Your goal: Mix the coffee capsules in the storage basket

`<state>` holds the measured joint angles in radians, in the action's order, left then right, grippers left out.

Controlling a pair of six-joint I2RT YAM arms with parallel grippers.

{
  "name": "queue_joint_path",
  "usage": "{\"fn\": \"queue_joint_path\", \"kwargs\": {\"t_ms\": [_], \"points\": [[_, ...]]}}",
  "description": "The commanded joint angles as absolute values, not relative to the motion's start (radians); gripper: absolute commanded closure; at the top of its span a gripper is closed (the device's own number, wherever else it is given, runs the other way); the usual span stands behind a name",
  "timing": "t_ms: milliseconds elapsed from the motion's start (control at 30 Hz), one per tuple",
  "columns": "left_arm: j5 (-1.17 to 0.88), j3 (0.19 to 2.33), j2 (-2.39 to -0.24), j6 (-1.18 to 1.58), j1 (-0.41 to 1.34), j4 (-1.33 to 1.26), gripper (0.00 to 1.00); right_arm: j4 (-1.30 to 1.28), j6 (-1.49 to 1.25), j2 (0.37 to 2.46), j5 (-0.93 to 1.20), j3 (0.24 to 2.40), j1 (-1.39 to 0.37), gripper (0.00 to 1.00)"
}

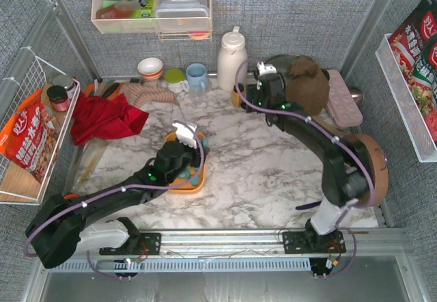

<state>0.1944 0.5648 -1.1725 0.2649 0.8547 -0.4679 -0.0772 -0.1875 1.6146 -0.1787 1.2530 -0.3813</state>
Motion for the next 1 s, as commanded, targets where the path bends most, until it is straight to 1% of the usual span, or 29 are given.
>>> {"fn": "queue_joint_path", "kwargs": {"t_ms": [0, 167, 333, 400, 467, 633, 867, 967], "points": [[0.287, 0.563, -1.179, 0.413, 0.853, -0.184, 0.6, -0.106, -0.142, 1.834, -0.221, 1.475, -0.33, 0.33], [0.307, 0.589, -1.228, 0.437, 0.851, -0.118, 0.6, -0.128, -0.158, 2.058, -0.222, 1.674, -0.286, 0.42], [0.32, 0.594, -1.256, 0.448, 0.844, -0.09, 0.59, -0.164, -0.162, 2.2, -0.298, 1.781, -0.251, 0.42], [0.325, 0.596, -1.261, 0.459, 0.84, -0.076, 0.58, -0.181, -0.196, 2.235, -0.305, 1.808, -0.227, 0.42], [0.331, 0.598, -1.261, 0.466, 0.835, -0.057, 0.57, -0.203, -0.244, 2.256, -0.231, 1.825, -0.196, 0.44], [0.348, 0.586, -1.233, 0.491, 0.83, -0.032, 0.53, -0.209, -0.297, 2.281, -0.189, 1.831, -0.163, 0.45], [0.359, 0.558, -1.223, 0.526, 0.819, -0.054, 0.41, -0.236, -0.314, 2.347, -0.22, 1.895, -0.157, 0.46], [0.367, 0.545, -1.21, 0.54, 0.818, -0.063, 0.3, -0.219, -0.313, 2.345, -0.26, 1.891, -0.156, 0.46]]}}
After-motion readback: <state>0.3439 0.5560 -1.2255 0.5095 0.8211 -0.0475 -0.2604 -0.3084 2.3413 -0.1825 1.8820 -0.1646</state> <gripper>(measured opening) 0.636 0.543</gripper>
